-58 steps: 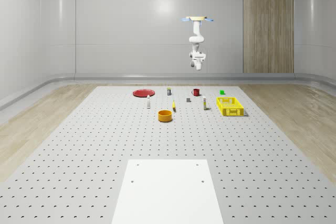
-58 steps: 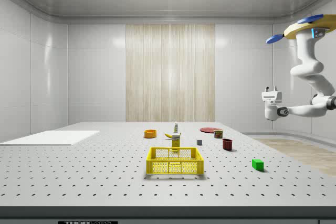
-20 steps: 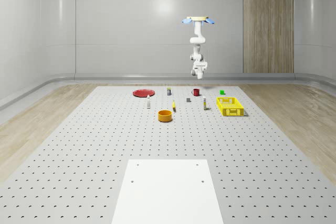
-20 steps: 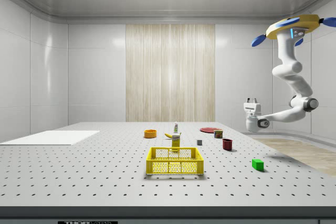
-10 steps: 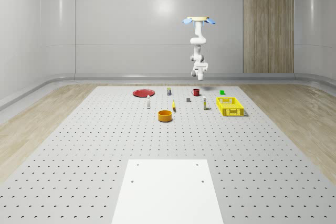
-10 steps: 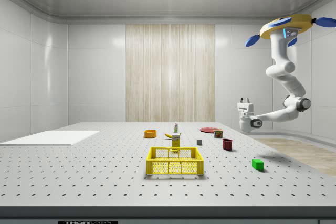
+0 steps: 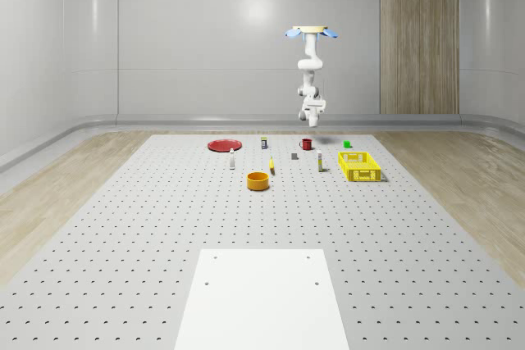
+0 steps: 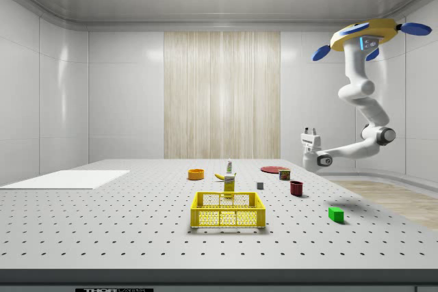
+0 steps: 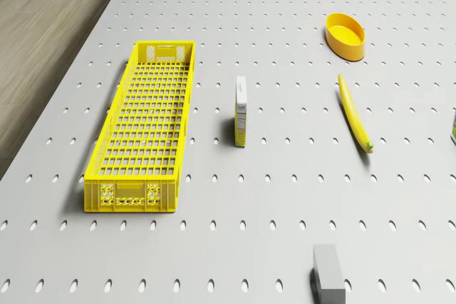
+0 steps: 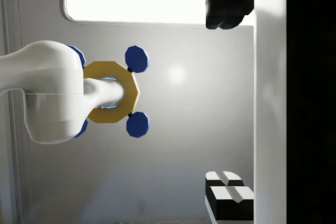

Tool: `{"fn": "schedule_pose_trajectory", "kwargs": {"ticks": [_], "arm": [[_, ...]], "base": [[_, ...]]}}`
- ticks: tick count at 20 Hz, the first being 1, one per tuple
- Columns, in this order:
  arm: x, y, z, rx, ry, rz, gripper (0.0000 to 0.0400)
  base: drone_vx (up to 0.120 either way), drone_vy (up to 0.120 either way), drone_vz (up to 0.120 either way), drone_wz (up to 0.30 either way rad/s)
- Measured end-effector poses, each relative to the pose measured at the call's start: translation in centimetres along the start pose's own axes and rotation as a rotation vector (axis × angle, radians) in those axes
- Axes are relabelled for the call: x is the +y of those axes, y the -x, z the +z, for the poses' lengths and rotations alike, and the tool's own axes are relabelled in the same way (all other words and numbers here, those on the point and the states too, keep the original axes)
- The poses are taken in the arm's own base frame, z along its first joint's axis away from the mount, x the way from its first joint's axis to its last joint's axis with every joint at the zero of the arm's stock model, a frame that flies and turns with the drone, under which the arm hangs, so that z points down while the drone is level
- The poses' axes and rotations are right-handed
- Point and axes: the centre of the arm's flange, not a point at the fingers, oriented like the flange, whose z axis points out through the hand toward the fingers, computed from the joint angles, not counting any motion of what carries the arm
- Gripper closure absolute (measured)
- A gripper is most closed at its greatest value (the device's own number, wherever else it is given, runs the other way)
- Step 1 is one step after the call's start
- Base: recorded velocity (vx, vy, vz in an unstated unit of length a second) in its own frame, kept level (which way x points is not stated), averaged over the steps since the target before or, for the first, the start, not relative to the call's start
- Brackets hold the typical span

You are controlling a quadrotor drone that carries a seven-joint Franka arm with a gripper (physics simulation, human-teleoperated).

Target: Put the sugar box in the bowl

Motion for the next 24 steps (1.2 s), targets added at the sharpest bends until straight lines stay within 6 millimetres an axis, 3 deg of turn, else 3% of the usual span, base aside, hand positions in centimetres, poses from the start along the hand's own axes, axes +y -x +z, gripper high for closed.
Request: {"fn": "schedule_pose_trajectory", "kwargs": {"ticks": [8, 14, 17, 20, 24], "arm": [[-1.3, 1.4, 0.2, 0.138, 0.129, -0.003, 0.0000], [-4.0, 4.1, 1.9, 0.442, 0.429, -0.011, 0.0000], [-5.8, 6.0, 4.7, 0.715, 0.703, -0.018, 0.0000], [-6.8, 7.1, 9.3, 1.065, 1.055, -0.026, 0.0000], [-5.6, 6.0, 15.5, 1.525, 1.520, -0.035, 0.0000]], "base": [[0.120, 0.000, 0.000, 0.000], [0.120, 0.000, -0.007, 0.000], [0.120, 0.000, -0.120, 0.000], [0.120, 0.000, -0.120, 0.000], [0.120, 0.000, -0.120, 0.000]]}}
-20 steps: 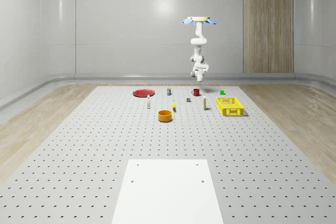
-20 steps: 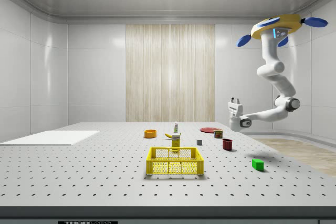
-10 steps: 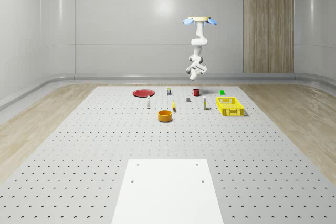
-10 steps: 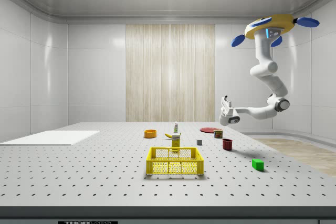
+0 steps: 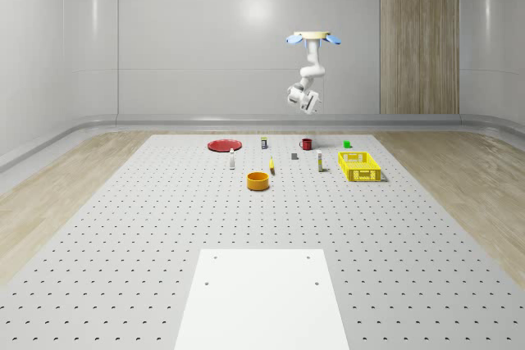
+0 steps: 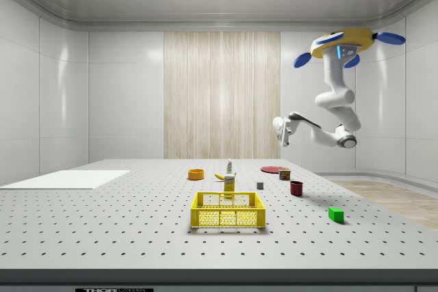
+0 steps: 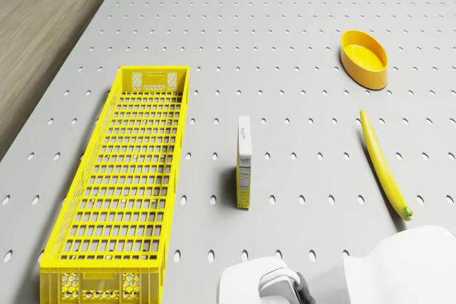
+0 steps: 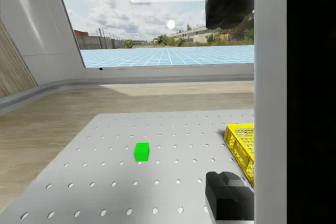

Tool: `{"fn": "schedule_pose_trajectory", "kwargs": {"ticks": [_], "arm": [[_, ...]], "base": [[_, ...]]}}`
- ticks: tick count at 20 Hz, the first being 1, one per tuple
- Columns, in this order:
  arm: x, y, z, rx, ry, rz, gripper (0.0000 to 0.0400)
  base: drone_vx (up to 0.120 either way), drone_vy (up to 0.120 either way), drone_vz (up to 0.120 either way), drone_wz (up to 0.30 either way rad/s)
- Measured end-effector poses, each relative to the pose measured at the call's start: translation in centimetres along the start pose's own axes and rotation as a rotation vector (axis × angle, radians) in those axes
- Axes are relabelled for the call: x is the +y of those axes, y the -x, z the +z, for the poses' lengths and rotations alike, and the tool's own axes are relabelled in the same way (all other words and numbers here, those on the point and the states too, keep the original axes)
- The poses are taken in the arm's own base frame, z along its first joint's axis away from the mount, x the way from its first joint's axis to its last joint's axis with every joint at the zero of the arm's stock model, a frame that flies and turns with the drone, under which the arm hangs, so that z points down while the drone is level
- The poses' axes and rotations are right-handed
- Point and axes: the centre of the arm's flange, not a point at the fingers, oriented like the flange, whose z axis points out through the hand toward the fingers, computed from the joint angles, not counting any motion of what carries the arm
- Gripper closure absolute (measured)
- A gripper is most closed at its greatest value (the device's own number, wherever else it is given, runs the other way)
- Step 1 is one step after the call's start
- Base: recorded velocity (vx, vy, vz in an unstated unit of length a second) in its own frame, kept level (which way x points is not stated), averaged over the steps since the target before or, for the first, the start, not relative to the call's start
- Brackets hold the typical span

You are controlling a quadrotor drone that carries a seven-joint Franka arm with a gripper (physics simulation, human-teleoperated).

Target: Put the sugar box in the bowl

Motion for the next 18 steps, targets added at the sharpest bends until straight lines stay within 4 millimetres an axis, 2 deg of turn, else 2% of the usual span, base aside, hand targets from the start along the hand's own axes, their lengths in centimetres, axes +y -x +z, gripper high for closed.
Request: {"fn": "schedule_pose_trajectory", "kwargs": {"ticks": [3, 7, 16, 18], "arm": [[-2.4, 2.5, 0.6, 0.253, 0.253, -0.009, 0.0000], [-4.2, 4.2, 1.9, 0.455, 0.451, -0.016, 0.0000], [-5.3, 5.4, 3.4, 0.618, 0.606, -0.023, 0.0000], [-5.4, 5.5, 3.5, 0.630, 0.617, -0.024, 0.0000]], "base": [[0.120, 0.000, -0.120, 0.000], [0.120, 0.000, -0.120, 0.000], [0.120, 0.000, -0.120, 0.000], [0.120, -0.100, -0.120, 0.000]]}}
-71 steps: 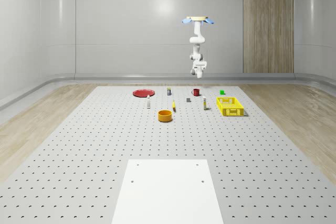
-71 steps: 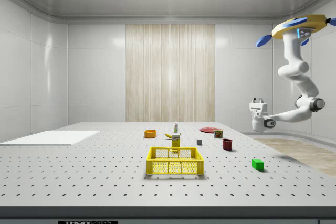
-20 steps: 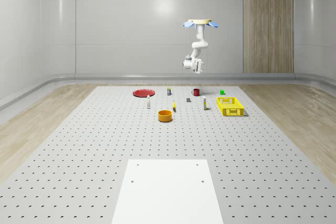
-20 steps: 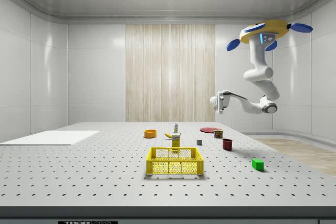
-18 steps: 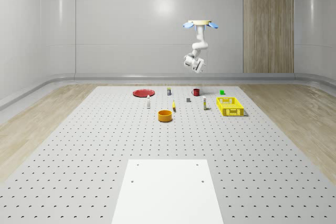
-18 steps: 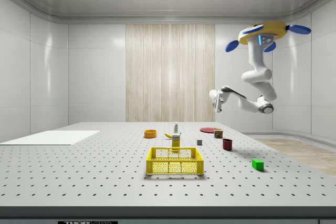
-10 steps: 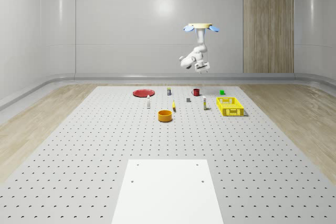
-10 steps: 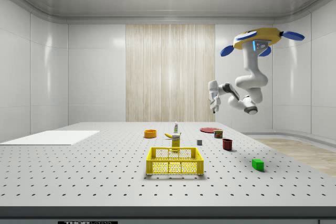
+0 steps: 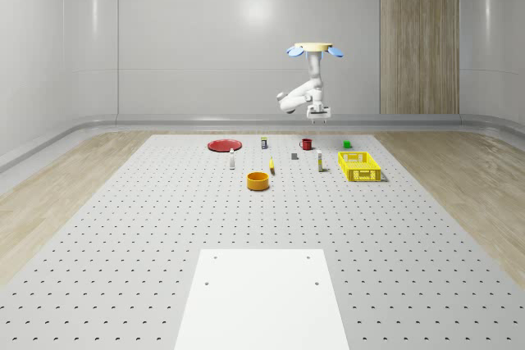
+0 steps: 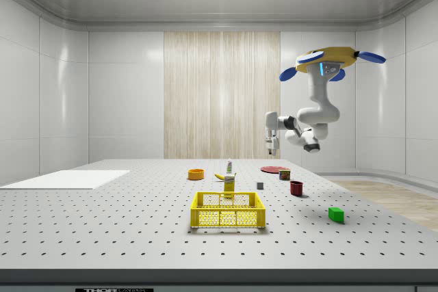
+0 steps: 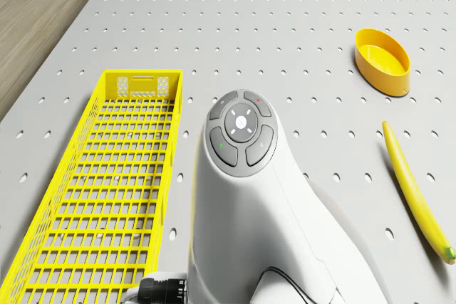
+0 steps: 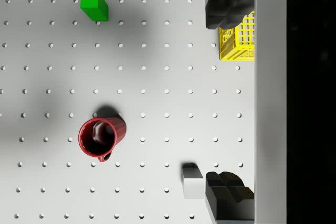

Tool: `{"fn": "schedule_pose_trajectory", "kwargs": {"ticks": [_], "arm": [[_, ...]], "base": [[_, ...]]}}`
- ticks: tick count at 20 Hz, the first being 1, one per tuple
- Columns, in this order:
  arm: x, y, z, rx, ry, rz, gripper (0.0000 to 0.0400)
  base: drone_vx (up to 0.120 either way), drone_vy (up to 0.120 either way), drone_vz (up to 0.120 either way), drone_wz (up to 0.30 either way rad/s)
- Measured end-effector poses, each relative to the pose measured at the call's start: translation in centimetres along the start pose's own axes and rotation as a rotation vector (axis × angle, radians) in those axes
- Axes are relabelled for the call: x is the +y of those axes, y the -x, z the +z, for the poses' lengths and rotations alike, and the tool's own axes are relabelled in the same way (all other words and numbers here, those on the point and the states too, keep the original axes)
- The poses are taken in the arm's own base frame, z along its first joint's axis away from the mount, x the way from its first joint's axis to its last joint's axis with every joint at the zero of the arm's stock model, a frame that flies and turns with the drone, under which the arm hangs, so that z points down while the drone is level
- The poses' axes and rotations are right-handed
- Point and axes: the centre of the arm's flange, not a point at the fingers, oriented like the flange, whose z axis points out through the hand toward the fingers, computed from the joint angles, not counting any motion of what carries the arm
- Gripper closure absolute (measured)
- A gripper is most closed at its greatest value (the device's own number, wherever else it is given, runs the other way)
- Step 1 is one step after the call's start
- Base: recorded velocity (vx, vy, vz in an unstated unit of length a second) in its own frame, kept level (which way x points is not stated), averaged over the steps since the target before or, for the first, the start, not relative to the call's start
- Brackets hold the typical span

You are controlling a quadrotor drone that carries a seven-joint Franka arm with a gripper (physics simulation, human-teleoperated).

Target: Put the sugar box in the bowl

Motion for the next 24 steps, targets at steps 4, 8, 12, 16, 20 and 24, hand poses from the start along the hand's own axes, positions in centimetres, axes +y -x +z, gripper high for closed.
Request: {"fn": "schedule_pose_trajectory", "kwargs": {"ticks": [4, 8, 12, 16, 20, 24], "arm": [[-0.14, 0.14, -0.01, 0.014, 0.013, 0.000, 0.0000], [-0.20, 0.21, -0.01, 0.022, 0.020, -0.001, 0.0000], [-0.23, 0.24, -0.01, 0.025, 0.023, -0.001, 0.0000], [-0.25, 0.25, -0.01, 0.027, 0.025, -0.001, 0.0000], [-0.26, 0.26, -0.01, 0.027, 0.025, -0.001, 0.0000], [-0.26, 0.26, -0.01, 0.028, 0.026, 0.000, 0.0000]], "base": [[0.120, -0.080, -0.040, 0.000], [0.120, 0.000, 0.000, 0.000], [0.120, 0.000, -0.080, 0.000], [0.120, 0.000, -0.120, 0.000], [0.120, 0.000, -0.120, 0.000], [0.120, 0.030, -0.060, 0.000]]}}
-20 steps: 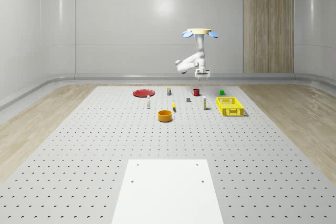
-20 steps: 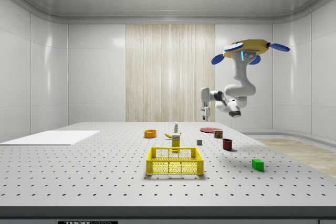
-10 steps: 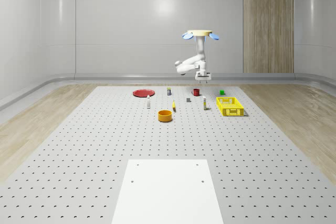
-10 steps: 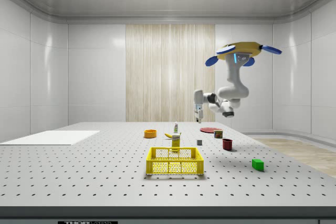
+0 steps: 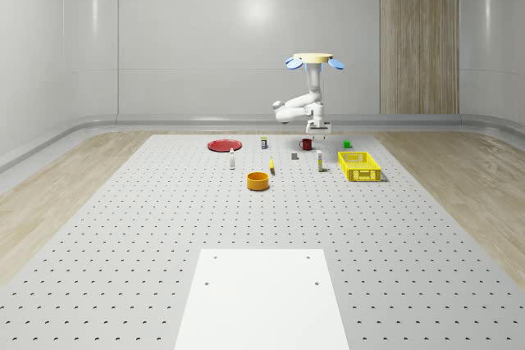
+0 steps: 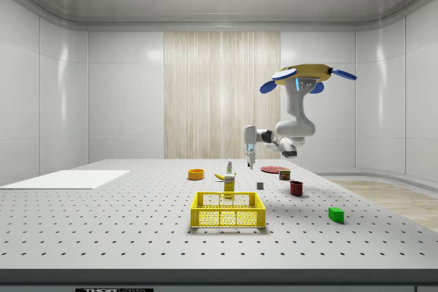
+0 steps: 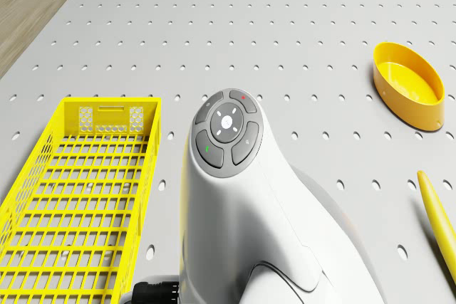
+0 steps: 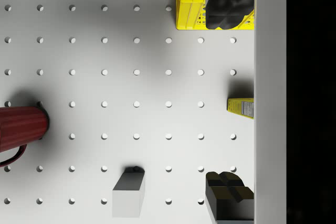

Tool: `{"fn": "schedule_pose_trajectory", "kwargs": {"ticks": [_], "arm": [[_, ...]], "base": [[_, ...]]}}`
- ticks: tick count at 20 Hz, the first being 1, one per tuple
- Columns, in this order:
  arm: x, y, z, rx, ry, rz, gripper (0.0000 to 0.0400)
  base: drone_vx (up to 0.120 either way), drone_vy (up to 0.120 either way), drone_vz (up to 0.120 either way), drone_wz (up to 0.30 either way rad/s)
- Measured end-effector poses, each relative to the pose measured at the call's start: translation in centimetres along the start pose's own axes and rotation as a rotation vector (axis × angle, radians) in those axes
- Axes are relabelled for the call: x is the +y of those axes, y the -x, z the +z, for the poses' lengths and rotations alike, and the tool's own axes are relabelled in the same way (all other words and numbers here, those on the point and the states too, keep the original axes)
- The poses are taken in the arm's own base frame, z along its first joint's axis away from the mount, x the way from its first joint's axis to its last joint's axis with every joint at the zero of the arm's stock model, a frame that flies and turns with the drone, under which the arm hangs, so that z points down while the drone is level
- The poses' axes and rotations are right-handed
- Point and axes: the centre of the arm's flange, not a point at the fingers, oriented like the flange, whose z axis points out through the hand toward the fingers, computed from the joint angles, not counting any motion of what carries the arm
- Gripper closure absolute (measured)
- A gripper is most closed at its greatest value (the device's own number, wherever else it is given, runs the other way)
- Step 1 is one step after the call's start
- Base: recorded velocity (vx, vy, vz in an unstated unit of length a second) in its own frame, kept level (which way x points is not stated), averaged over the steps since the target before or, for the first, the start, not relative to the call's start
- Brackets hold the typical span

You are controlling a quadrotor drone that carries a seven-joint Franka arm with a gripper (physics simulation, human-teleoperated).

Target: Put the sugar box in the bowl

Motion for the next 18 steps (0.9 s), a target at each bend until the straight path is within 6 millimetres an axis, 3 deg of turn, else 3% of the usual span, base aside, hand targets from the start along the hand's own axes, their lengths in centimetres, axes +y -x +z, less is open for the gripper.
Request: {"fn": "schedule_pose_trajectory", "kwargs": {"ticks": [5, 9, 13, 18], "arm": [[0.00, 0.00, 0.00, 0.000, 0.000, 0.000, 0.0000], [0.00, 0.00, 0.00, 0.000, 0.000, 0.000, 0.0000], [0.00, 0.00, 0.00, 0.000, 0.000, 0.000, 0.0000], [0.00, 0.00, 0.00, 0.000, 0.000, 0.000, 0.0000]], "base": [[0.120, 0.016, -0.064, 0.000], [0.120, -0.100, -0.040, 0.000], [0.120, -0.010, -0.010, 0.000], [0.120, -0.008, -0.120, 0.000]]}}
